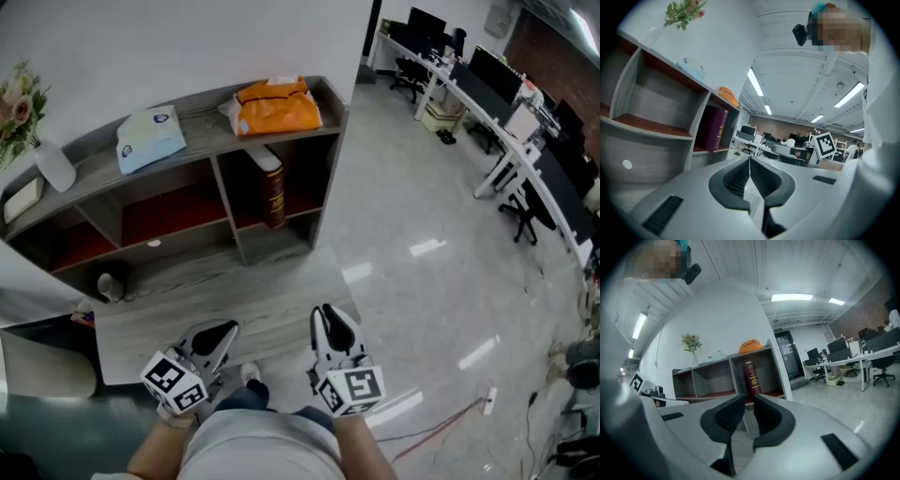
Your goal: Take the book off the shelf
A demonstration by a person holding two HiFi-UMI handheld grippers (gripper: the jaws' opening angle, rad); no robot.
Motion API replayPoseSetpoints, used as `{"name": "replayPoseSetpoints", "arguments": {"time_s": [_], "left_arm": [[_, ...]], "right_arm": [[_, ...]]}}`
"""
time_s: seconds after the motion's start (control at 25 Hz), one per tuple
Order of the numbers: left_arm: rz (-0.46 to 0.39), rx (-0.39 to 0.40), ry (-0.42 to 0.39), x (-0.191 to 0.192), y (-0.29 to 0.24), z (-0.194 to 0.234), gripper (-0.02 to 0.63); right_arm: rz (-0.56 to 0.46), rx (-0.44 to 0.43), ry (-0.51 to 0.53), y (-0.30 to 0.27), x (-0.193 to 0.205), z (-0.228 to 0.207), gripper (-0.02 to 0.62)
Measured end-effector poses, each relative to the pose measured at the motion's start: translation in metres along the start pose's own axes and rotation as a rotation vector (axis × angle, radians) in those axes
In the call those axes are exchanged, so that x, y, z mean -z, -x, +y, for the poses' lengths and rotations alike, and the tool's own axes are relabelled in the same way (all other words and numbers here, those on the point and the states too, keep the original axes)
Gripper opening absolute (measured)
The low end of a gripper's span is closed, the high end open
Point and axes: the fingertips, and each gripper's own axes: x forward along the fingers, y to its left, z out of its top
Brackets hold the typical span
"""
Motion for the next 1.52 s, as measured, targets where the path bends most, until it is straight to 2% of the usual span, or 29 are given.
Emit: {"name": "replayPoseSetpoints", "arguments": {"time_s": [0.32,0.64,0.88,1.12,1.52], "left_arm": [[0.004,0.061,0.0,-0.023,-0.006,0.068,0.015],[-0.001,0.03,0.013,-0.031,0.003,0.113,0.015],[-0.023,-0.057,0.031,-0.036,0.007,0.129,0.015],[-0.063,-0.191,0.052,-0.045,0.007,0.141,0.015],[-0.099,-0.403,0.083,-0.043,0.017,0.147,0.015]], "right_arm": [[-0.048,0.06,0.046,-0.092,-0.023,0.006,0.061],[-0.039,0.035,0.106,-0.165,-0.039,0.009,0.178],[-0.02,-0.004,0.128,-0.211,-0.046,0.002,0.237],[0.017,-0.059,0.134,-0.252,-0.047,-0.002,0.268],[0.064,-0.136,0.151,-0.312,-0.044,-0.012,0.279]]}}
